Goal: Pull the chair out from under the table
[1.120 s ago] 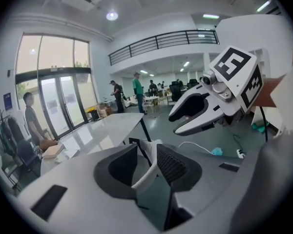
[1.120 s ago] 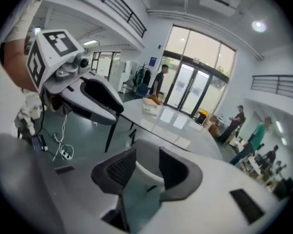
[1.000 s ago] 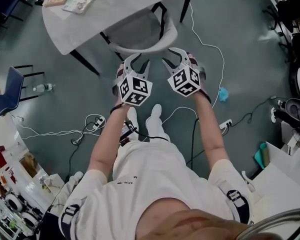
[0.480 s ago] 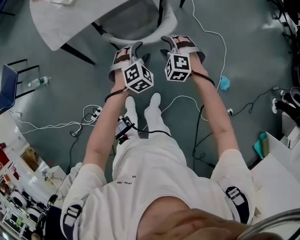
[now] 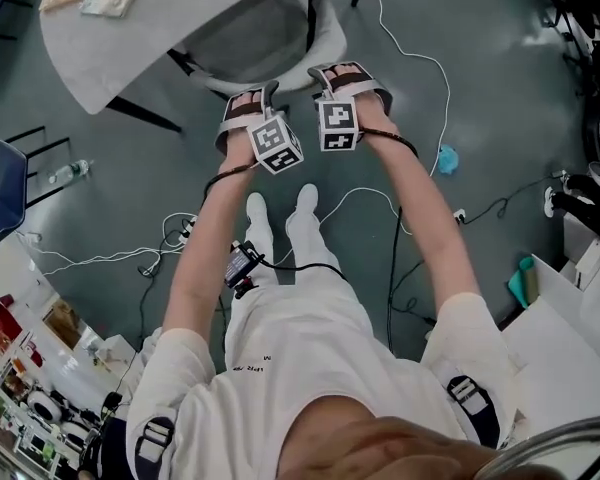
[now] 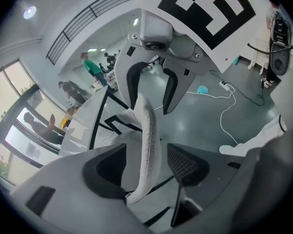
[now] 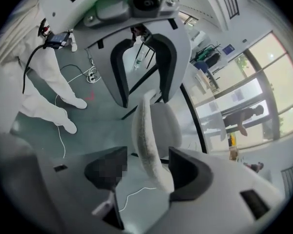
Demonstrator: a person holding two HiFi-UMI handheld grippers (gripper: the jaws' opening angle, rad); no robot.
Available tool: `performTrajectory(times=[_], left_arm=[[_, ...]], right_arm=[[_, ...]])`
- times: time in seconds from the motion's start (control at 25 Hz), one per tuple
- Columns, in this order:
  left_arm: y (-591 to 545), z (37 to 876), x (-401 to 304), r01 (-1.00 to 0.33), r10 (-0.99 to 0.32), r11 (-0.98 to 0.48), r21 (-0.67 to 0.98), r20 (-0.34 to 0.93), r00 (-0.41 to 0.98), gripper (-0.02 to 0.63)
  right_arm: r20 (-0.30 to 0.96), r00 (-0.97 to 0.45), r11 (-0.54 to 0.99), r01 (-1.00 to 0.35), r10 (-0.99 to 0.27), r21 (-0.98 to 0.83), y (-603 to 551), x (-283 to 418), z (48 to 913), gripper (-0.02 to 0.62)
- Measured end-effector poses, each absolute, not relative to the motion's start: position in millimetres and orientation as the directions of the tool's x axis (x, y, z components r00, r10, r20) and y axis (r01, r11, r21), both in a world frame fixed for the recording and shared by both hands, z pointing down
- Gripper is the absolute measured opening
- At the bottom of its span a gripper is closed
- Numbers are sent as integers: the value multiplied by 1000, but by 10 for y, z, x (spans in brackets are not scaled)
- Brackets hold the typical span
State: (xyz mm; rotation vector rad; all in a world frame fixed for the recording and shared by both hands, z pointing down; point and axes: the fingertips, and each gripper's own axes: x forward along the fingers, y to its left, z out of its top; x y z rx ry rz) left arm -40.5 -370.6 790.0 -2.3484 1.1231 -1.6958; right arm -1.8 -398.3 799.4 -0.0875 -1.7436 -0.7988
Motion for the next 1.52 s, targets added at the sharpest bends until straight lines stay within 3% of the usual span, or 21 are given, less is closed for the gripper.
performTrajectory(times=[0.16, 0.44, 0.52, 0.56, 0.6, 0.64, 1.52], left_arm=[[-3819, 8091, -426, -464, -562, -758, -459, 820, 107, 261], [-3967, 8255, -538, -475, -582, -733, -486, 811, 69, 252], [-3958, 8314, -502, -461, -566, -749, -476, 821, 73, 206], [-3947, 8343, -475, -454, -560, -756, -472, 825, 74, 158], [-3939, 8368, -457, -449, -560, -757, -474, 826, 73, 110], [-3938, 8386, -451, -450, -564, -753, -480, 823, 67, 106], [-3569, 8320, -119, -483, -516, -768, -422, 853, 75, 83]], right_arm=[[869, -344, 721, 490, -355, 489, -4108, -71, 8106, 258], [882, -313, 746, 476, -351, 466, -4204, -77, 8367, 256], [882, -310, 728, 500, -356, 470, -4224, -50, 8416, 237], [877, -312, 713, 512, -365, 479, -4245, -40, 8427, 172], [873, -315, 700, 523, -372, 487, -4264, -35, 8434, 148], [871, -318, 691, 530, -375, 491, -4277, -36, 8441, 137], [895, -299, 683, 578, -331, 446, -3906, 283, 8355, 101]])
